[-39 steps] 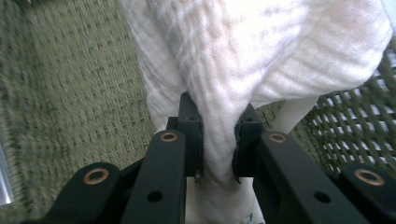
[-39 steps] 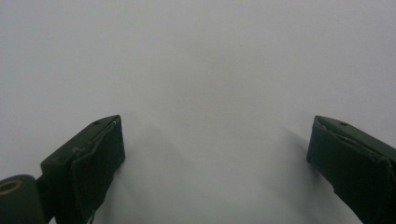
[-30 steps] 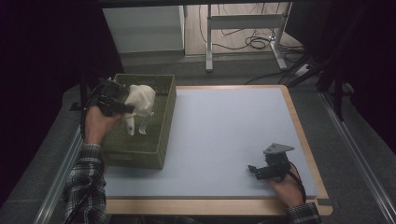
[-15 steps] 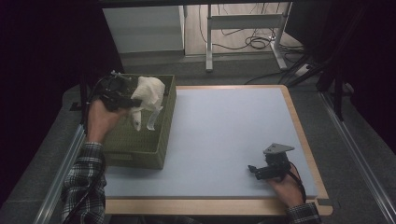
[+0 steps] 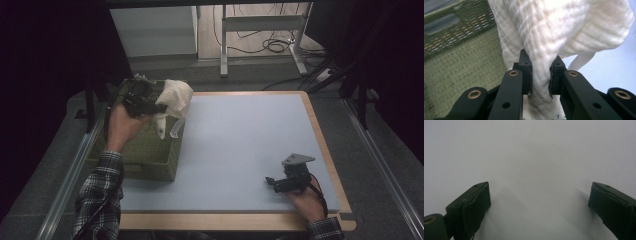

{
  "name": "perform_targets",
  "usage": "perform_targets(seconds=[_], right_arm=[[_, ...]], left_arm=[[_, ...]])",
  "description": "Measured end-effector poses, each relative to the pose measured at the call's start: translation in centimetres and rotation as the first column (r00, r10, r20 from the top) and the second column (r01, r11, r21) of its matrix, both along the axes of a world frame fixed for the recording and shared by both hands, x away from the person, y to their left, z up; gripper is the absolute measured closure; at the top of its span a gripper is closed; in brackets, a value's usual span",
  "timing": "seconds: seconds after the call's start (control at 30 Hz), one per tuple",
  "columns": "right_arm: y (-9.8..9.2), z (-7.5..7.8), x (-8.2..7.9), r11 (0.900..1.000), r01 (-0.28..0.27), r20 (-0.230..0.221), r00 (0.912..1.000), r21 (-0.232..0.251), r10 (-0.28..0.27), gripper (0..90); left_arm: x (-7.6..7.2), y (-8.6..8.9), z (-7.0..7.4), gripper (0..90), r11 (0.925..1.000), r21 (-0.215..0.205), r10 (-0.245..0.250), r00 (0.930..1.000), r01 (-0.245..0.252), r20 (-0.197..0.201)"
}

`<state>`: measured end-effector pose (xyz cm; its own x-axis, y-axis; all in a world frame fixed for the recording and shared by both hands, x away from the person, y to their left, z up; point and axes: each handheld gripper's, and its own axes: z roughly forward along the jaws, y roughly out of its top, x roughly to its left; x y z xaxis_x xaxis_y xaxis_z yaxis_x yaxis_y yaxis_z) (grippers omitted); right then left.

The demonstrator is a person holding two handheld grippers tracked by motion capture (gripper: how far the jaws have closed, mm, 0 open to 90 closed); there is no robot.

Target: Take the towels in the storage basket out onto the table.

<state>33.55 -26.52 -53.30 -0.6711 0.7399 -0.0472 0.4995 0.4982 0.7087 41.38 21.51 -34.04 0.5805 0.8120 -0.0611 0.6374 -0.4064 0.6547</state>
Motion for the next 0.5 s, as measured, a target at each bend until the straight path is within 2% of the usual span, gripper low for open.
perform_targets(seconds=[0.27, 0.5], right_arm=[[0.0, 0.0, 0.0, 1.0, -0.001, 0.0, 1.0, 0.0, 0.001, 4.2], [0.0, 0.0, 0.0, 1.0, -0.001, 0.0, 1.0, 0.0, 0.001, 4.2]], left_arm=[[0.6, -3.1, -0.1, 76.9, 0.9987, -0.01, -0.05, 0.9987, 0.05, 0.002], [1.1, -5.7, -0.8, 76.9, 0.9955, -0.023, -0.092, 0.9957, 0.092, -0.001]])
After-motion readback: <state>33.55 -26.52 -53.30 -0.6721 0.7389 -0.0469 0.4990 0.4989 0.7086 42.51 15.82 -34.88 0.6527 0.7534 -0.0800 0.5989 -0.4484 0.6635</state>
